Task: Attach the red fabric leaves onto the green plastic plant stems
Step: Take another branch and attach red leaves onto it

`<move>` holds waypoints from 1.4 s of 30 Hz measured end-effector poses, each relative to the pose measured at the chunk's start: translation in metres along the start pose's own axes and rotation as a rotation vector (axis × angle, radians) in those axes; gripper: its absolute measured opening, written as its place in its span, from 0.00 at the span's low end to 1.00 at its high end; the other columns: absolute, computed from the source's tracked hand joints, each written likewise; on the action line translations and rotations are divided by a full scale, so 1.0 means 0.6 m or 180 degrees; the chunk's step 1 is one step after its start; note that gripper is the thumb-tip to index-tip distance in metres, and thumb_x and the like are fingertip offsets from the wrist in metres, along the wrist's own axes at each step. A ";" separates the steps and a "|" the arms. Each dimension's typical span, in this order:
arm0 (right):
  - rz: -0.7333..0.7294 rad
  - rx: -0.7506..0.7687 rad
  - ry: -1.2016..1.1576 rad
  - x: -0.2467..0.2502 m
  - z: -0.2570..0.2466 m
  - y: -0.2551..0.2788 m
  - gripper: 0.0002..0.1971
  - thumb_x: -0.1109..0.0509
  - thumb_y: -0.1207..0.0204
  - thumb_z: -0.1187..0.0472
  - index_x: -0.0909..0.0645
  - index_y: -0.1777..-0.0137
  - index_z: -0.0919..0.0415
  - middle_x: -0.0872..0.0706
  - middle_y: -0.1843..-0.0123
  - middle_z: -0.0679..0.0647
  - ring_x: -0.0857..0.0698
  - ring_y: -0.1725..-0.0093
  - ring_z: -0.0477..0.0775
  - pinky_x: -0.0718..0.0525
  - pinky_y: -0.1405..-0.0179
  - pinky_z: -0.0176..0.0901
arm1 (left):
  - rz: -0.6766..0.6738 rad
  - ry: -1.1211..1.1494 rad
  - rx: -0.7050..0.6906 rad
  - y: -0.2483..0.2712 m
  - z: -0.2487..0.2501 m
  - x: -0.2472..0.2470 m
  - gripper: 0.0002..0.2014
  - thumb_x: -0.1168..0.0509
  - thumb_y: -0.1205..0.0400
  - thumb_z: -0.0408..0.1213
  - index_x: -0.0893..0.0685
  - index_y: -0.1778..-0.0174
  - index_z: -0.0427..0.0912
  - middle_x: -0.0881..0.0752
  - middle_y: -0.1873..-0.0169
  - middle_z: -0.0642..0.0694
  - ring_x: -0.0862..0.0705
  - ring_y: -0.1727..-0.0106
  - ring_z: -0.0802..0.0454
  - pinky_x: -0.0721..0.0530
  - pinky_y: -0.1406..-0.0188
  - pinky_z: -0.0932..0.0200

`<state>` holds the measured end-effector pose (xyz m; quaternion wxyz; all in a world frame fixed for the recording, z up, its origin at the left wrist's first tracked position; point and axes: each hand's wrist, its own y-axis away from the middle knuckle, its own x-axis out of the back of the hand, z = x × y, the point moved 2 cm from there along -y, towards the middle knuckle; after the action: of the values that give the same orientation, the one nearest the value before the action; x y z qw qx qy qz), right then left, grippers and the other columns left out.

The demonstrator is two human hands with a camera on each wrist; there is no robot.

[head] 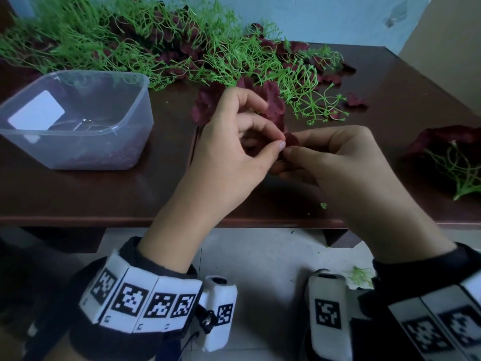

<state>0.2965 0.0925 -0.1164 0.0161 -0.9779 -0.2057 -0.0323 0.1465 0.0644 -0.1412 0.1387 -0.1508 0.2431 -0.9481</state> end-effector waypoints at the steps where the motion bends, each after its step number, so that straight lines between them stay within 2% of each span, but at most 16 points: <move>1: -0.0011 0.0037 0.0060 0.000 0.000 0.001 0.09 0.31 0.19 0.72 0.09 0.52 0.63 0.07 0.63 0.61 0.07 0.60 0.53 0.11 0.61 0.37 | 0.0016 -0.0046 -0.0064 0.001 0.000 -0.001 0.21 0.24 0.22 0.26 0.27 0.41 0.42 0.09 0.59 0.52 0.09 0.52 0.53 0.13 0.48 0.59; 3: -0.0033 0.0061 0.0104 0.000 0.000 0.001 0.10 0.31 0.19 0.71 0.08 0.52 0.62 0.07 0.63 0.60 0.06 0.60 0.54 0.11 0.60 0.38 | 0.0049 -0.0192 -0.0235 0.000 0.000 0.001 0.19 0.24 0.22 0.26 0.24 0.40 0.40 0.11 0.57 0.50 0.09 0.51 0.51 0.13 0.50 0.60; 6: -0.0012 0.0069 0.0072 -0.001 0.000 0.000 0.10 0.32 0.18 0.71 0.09 0.53 0.62 0.07 0.64 0.61 0.06 0.61 0.54 0.10 0.60 0.38 | 0.0039 -0.0720 -0.0684 -0.003 0.002 0.006 0.06 0.25 0.20 0.28 0.11 0.49 0.37 0.11 0.56 0.47 0.11 0.51 0.53 0.13 0.49 0.57; 8: 0.0021 0.0059 0.0035 -0.002 0.001 -0.002 0.10 0.33 0.17 0.71 0.10 0.54 0.63 0.07 0.64 0.61 0.07 0.61 0.54 0.10 0.61 0.38 | 0.0110 -0.0920 -0.0879 -0.004 -0.002 0.007 0.03 0.25 0.19 0.29 0.07 0.52 0.36 0.10 0.55 0.46 0.11 0.51 0.53 0.13 0.49 0.56; 15: 0.0076 0.0032 -0.0075 -0.004 0.003 -0.004 0.12 0.35 0.17 0.73 0.11 0.57 0.63 0.08 0.64 0.63 0.07 0.63 0.54 0.11 0.64 0.38 | 0.0104 -0.1115 -0.1023 -0.006 -0.014 0.003 0.03 0.25 0.19 0.28 0.07 0.52 0.34 0.09 0.54 0.45 0.11 0.51 0.51 0.13 0.50 0.53; 18: 0.0224 0.0186 -0.0154 0.001 0.005 -0.009 0.10 0.33 0.17 0.71 0.11 0.55 0.64 0.07 0.64 0.61 0.07 0.64 0.57 0.09 0.63 0.42 | 0.0063 -0.0755 -0.0661 -0.007 -0.015 0.006 0.03 0.25 0.19 0.30 0.08 0.53 0.41 0.11 0.48 0.47 0.12 0.45 0.57 0.17 0.47 0.64; 20: 0.0226 0.0312 -0.0104 0.005 0.005 -0.010 0.09 0.31 0.18 0.70 0.11 0.56 0.62 0.07 0.64 0.59 0.07 0.63 0.58 0.09 0.62 0.43 | -0.0066 -0.0253 -0.0247 -0.006 -0.014 0.008 0.05 0.25 0.19 0.33 0.08 0.53 0.48 0.11 0.43 0.49 0.12 0.40 0.58 0.16 0.44 0.65; 25: 0.0019 0.0499 0.0229 0.007 0.004 -0.007 0.08 0.31 0.17 0.68 0.10 0.52 0.62 0.07 0.62 0.59 0.06 0.61 0.57 0.08 0.59 0.45 | -0.0092 0.0466 0.0182 -0.008 -0.013 0.017 0.05 0.23 0.21 0.29 0.06 0.52 0.42 0.05 0.58 0.48 0.08 0.53 0.57 0.14 0.50 0.64; 29: 0.0028 0.0560 0.0365 0.002 0.005 -0.004 0.05 0.28 0.19 0.67 0.09 0.51 0.64 0.07 0.63 0.57 0.07 0.63 0.55 0.08 0.62 0.43 | -0.0013 0.0448 0.0264 -0.011 -0.019 0.023 0.07 0.21 0.23 0.29 0.07 0.55 0.46 0.05 0.60 0.51 0.08 0.56 0.59 0.14 0.52 0.66; 33: 0.0260 0.0559 0.0210 0.004 0.010 -0.008 0.02 0.25 0.22 0.69 0.11 0.54 0.68 0.08 0.66 0.60 0.07 0.65 0.58 0.08 0.65 0.45 | -0.0084 0.0415 0.0254 -0.010 -0.020 0.021 0.06 0.22 0.22 0.29 0.07 0.55 0.45 0.06 0.60 0.50 0.08 0.55 0.57 0.13 0.51 0.64; 37: 0.0359 0.0575 0.0121 0.008 0.008 -0.009 0.03 0.26 0.22 0.71 0.12 0.56 0.66 0.08 0.67 0.60 0.07 0.66 0.58 0.09 0.65 0.42 | -0.0325 0.0328 0.0302 -0.007 -0.016 0.020 0.05 0.23 0.20 0.30 0.07 0.53 0.44 0.06 0.58 0.49 0.08 0.53 0.56 0.13 0.49 0.63; 42: 0.0313 0.0523 0.0019 0.006 0.005 -0.008 0.05 0.29 0.19 0.70 0.12 0.55 0.66 0.07 0.65 0.61 0.07 0.64 0.59 0.08 0.63 0.45 | -0.0249 0.0284 0.0290 -0.008 -0.018 0.019 0.04 0.23 0.20 0.30 0.06 0.52 0.41 0.06 0.58 0.47 0.07 0.54 0.55 0.13 0.50 0.62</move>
<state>0.2980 0.0986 -0.1193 0.0984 -0.9821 -0.1594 -0.0173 0.1311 0.0689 -0.1456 0.0972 -0.1113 0.1994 -0.9687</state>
